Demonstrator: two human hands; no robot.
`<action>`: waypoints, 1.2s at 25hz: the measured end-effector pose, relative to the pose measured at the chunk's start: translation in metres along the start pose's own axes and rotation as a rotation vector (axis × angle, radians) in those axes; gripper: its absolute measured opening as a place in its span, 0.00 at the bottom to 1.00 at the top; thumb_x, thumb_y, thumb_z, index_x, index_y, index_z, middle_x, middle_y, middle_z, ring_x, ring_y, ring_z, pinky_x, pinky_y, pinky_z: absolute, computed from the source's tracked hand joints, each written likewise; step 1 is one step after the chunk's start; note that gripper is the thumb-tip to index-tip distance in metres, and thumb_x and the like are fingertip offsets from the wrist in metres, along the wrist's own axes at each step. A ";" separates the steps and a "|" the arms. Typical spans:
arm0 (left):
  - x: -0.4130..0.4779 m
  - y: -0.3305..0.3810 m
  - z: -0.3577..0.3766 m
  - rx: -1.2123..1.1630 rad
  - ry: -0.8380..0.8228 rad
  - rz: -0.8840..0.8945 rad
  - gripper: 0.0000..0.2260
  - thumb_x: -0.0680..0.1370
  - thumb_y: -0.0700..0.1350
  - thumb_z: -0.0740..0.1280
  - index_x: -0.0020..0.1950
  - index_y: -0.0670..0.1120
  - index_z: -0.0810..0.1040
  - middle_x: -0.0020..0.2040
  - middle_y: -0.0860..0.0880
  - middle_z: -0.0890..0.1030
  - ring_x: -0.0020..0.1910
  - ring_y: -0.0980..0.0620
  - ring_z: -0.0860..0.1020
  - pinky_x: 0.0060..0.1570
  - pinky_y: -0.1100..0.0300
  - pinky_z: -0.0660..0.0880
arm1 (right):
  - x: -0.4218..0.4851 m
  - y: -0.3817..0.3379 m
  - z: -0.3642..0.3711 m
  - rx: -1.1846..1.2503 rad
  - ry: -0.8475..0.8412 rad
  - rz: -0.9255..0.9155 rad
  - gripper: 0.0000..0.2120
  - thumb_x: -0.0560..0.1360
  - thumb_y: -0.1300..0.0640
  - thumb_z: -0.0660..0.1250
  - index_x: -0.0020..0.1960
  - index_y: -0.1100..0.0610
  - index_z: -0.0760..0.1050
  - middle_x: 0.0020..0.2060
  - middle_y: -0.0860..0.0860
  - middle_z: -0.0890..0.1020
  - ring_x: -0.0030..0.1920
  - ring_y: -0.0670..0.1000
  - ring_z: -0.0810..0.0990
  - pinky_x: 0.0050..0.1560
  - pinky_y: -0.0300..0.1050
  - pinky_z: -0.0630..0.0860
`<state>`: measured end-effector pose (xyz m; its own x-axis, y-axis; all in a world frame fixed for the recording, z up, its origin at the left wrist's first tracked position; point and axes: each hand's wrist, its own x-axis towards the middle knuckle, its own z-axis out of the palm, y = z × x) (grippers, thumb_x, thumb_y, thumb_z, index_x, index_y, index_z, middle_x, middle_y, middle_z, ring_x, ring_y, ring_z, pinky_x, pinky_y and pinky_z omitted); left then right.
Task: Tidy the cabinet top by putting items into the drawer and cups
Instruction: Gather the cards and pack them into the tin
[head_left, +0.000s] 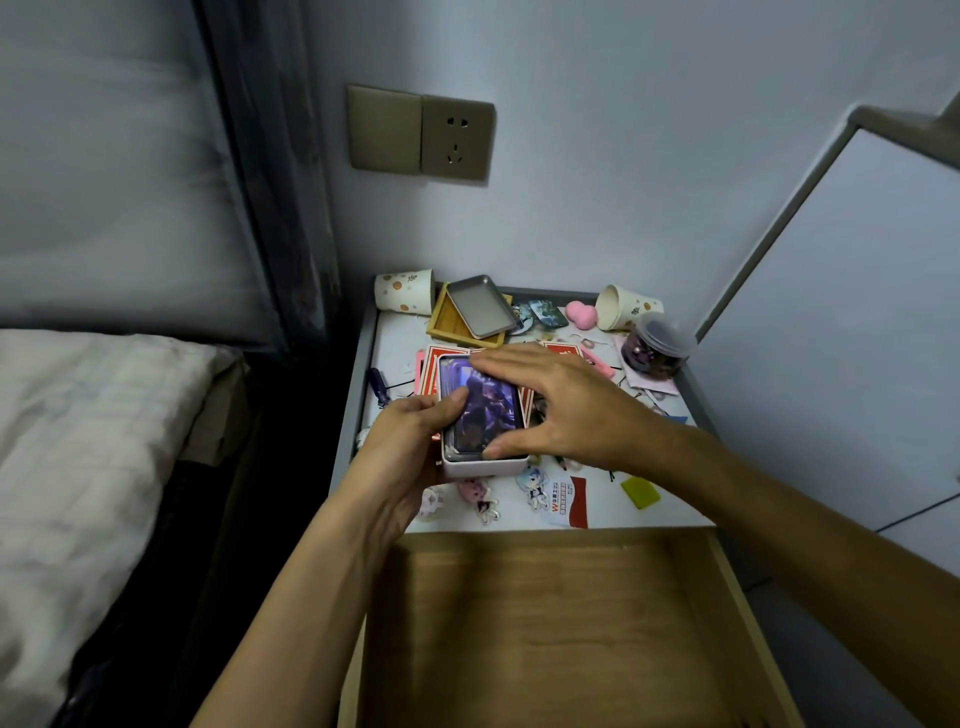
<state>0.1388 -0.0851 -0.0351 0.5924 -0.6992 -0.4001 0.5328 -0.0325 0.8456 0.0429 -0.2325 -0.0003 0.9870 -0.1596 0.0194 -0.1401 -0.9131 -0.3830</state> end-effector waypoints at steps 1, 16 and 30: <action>0.000 0.001 -0.002 0.010 -0.005 -0.001 0.09 0.78 0.44 0.67 0.50 0.37 0.78 0.43 0.40 0.84 0.38 0.46 0.81 0.42 0.54 0.78 | 0.001 -0.001 -0.001 -0.025 0.002 -0.013 0.41 0.69 0.41 0.74 0.76 0.52 0.62 0.74 0.49 0.67 0.74 0.46 0.61 0.72 0.43 0.57; -0.003 0.006 -0.015 -0.015 -0.018 -0.009 0.15 0.78 0.45 0.67 0.59 0.35 0.76 0.44 0.39 0.83 0.36 0.48 0.82 0.38 0.56 0.78 | 0.017 -0.014 -0.005 -0.253 -0.074 -0.148 0.41 0.73 0.37 0.67 0.78 0.52 0.55 0.76 0.52 0.62 0.73 0.49 0.59 0.69 0.45 0.60; -0.006 0.008 -0.012 -0.052 -0.042 -0.040 0.15 0.79 0.42 0.66 0.60 0.33 0.76 0.45 0.39 0.83 0.37 0.46 0.82 0.39 0.53 0.81 | 0.011 -0.002 -0.002 -0.206 -0.111 -0.144 0.44 0.72 0.33 0.63 0.79 0.52 0.51 0.77 0.51 0.58 0.76 0.48 0.55 0.72 0.48 0.57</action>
<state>0.1465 -0.0729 -0.0302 0.5451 -0.7274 -0.4169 0.5869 -0.0241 0.8093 0.0539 -0.2333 0.0028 0.9989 0.0086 -0.0454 0.0000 -0.9823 -0.1872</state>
